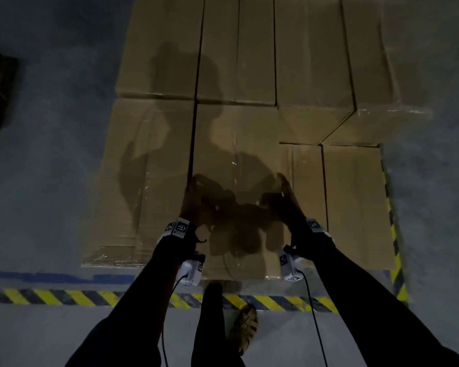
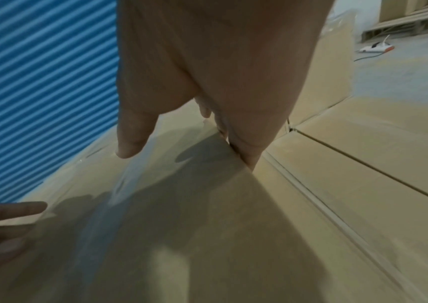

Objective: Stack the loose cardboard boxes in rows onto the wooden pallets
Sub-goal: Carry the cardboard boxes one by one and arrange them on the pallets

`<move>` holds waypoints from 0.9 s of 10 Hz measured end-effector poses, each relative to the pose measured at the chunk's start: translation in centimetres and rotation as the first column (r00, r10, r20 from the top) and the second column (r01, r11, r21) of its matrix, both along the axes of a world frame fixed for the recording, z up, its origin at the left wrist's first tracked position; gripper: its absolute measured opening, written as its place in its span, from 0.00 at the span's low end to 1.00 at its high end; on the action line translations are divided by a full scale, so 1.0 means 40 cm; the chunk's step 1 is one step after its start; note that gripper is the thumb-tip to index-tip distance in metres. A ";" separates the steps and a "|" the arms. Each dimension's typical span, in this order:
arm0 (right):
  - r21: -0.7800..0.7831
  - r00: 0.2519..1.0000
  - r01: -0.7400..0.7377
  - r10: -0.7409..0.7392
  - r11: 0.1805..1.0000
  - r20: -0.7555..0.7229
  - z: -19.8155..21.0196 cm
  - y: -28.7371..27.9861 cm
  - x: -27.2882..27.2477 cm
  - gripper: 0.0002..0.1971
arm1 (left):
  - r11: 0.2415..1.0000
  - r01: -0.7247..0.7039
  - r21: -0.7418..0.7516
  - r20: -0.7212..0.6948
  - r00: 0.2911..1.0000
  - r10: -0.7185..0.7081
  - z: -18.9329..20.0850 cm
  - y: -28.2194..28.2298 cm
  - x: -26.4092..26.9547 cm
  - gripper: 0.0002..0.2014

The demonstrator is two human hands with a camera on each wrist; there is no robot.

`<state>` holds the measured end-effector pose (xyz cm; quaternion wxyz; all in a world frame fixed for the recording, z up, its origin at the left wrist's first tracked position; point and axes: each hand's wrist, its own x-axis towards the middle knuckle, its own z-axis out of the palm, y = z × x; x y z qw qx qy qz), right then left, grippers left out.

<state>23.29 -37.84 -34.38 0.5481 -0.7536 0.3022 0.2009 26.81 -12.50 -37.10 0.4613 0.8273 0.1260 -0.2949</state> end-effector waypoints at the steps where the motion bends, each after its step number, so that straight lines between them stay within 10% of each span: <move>1: -0.043 0.999 -0.040 0.039 0.998 -0.006 -0.017 0.002 -0.008 0.57 | 0.999 -0.025 -0.035 -0.003 1.000 0.025 0.017 -0.007 -0.022 0.43; 3: -0.066 0.973 -0.196 0.186 0.978 -0.135 0.079 0.023 -0.118 0.29 | 0.996 0.086 0.027 0.075 0.993 -0.088 -0.050 0.033 -0.158 0.47; 4: -0.045 0.971 -0.236 0.233 0.971 -0.057 0.043 0.021 -0.243 0.46 | 0.962 0.225 0.153 0.132 0.960 -0.246 -0.056 0.037 -0.249 0.48; 5: 0.003 0.957 -0.288 0.288 0.958 -0.020 0.010 0.017 -0.373 0.36 | 0.767 0.414 0.490 0.212 0.797 -0.566 -0.058 0.046 -0.320 0.36; 6: -0.040 0.932 -0.360 0.361 0.932 0.016 -0.025 0.008 -0.453 0.51 | 0.626 0.504 0.595 0.139 0.702 -0.698 -0.030 0.080 -0.381 0.48; 9: -0.270 0.906 -0.386 0.418 0.882 0.067 -0.056 0.022 -0.436 0.52 | 0.662 0.563 0.494 0.015 0.756 -0.654 -0.031 0.116 -0.324 0.54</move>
